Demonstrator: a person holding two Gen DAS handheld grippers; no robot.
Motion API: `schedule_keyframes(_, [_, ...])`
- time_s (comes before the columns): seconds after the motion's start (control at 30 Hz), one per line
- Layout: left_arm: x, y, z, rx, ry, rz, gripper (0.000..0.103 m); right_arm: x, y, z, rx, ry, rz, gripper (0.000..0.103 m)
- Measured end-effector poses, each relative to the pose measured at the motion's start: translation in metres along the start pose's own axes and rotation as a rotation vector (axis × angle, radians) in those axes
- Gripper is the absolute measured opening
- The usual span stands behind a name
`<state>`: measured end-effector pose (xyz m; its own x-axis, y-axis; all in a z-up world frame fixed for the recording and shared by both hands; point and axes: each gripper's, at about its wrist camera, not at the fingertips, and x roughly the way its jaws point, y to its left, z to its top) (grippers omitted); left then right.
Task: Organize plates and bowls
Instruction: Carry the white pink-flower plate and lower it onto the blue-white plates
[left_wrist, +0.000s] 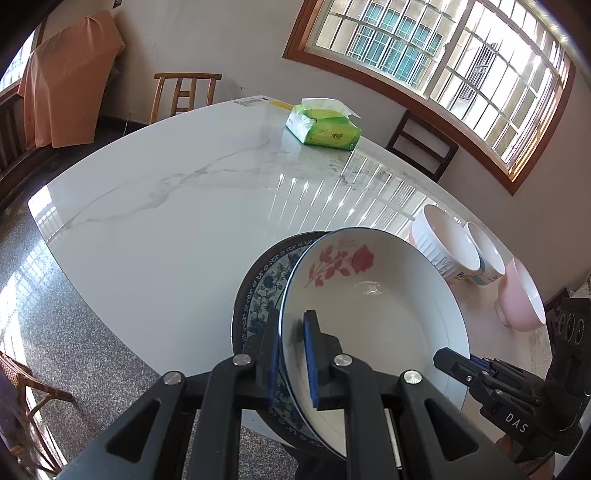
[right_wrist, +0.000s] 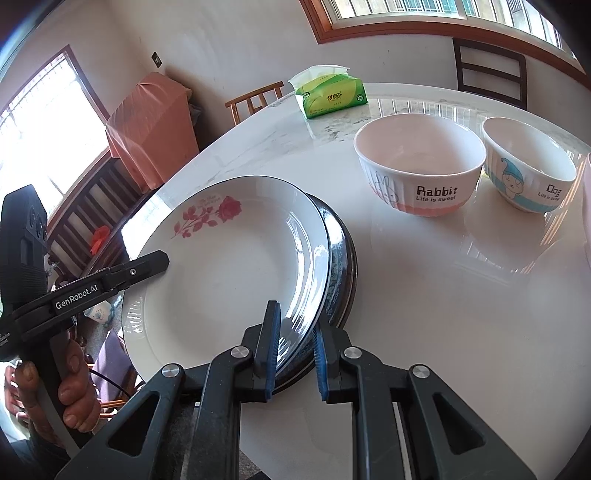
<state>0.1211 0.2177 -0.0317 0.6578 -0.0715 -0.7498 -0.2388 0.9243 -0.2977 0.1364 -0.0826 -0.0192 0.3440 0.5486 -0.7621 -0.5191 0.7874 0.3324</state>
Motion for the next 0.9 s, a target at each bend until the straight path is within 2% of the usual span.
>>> schedule_keyframes(0.9, [0.0041,0.0076,0.0021,-0.016,0.018,0.002,0.012,0.0071,0.0017,0.002,-0.001,0.009,0.001,0.016])
